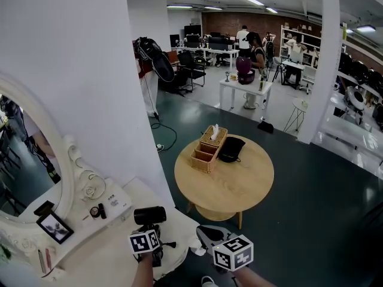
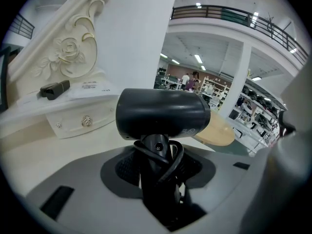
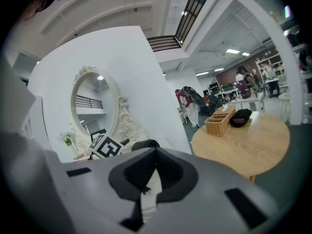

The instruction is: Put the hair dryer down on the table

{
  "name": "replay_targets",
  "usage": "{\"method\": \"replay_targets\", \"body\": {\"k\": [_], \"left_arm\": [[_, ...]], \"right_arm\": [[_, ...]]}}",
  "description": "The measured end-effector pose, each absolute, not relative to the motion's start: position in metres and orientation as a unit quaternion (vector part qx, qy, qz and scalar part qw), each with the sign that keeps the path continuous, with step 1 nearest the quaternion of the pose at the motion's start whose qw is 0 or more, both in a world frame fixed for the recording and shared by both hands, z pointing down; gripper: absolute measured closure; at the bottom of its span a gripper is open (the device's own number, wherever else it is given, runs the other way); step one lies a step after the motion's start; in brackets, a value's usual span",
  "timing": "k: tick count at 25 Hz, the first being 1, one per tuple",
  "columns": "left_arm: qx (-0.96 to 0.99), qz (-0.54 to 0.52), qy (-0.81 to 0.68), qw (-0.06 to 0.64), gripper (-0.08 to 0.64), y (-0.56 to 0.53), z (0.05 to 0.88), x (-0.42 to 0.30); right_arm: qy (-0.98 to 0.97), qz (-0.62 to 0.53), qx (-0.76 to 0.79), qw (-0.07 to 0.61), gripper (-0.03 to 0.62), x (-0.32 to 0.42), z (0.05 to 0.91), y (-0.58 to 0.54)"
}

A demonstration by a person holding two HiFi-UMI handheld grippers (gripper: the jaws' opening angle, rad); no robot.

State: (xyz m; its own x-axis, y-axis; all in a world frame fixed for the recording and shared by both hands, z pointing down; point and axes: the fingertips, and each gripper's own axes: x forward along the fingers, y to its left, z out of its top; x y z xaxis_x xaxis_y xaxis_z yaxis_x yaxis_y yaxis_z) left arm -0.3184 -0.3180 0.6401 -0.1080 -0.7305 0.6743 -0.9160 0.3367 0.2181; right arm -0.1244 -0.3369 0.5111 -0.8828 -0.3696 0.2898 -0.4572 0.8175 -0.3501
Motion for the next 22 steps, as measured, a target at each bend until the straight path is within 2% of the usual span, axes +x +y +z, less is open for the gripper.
{"method": "replay_targets", "body": {"k": [22], "left_arm": [[0.54, 0.182, -0.707, 0.42, 0.371, -0.325, 0.668, -0.317]], "right_arm": [[-0.944, 0.215, 0.226, 0.105, 0.589, -0.127, 0.514, -0.337]]}}
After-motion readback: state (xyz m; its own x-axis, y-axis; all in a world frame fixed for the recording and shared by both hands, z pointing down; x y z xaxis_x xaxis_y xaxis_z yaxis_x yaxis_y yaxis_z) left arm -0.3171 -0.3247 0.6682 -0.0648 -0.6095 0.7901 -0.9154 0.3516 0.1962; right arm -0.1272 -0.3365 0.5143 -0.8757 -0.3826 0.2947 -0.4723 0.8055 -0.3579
